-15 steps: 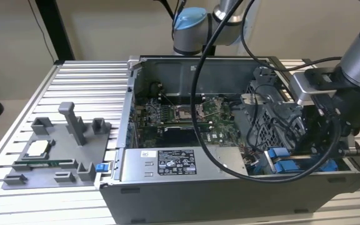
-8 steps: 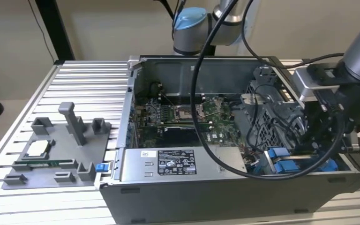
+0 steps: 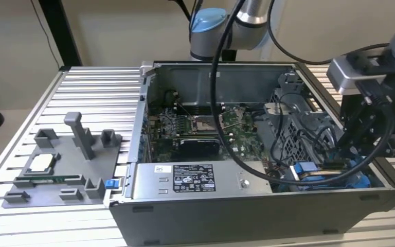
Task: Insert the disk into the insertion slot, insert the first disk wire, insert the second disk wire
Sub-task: 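Insert the second disk wire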
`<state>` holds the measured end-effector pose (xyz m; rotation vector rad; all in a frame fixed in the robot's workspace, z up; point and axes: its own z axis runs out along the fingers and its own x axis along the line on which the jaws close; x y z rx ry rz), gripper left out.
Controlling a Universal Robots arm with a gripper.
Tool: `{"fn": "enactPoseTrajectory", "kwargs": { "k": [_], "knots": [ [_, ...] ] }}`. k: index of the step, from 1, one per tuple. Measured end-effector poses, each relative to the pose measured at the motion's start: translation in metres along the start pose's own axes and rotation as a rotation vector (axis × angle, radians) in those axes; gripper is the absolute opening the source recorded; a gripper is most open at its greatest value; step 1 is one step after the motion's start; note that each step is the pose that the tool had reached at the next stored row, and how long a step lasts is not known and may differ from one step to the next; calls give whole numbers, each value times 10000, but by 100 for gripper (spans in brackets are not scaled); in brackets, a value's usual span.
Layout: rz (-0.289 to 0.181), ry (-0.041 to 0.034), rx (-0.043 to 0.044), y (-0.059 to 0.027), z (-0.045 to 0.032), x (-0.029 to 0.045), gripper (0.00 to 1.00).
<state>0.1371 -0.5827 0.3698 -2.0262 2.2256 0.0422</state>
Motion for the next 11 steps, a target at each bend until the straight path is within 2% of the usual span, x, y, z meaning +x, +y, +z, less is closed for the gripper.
{"fn": "enactPoseTrajectory", "kwargs": {
  "k": [2,4,11],
  "knots": [
    [0,3,0,-6,-90,-10,100],
    [0,0,-4,-9,-140,-17,100],
    [0,1,-4,-10,-143,-17,100]
  ]
}}
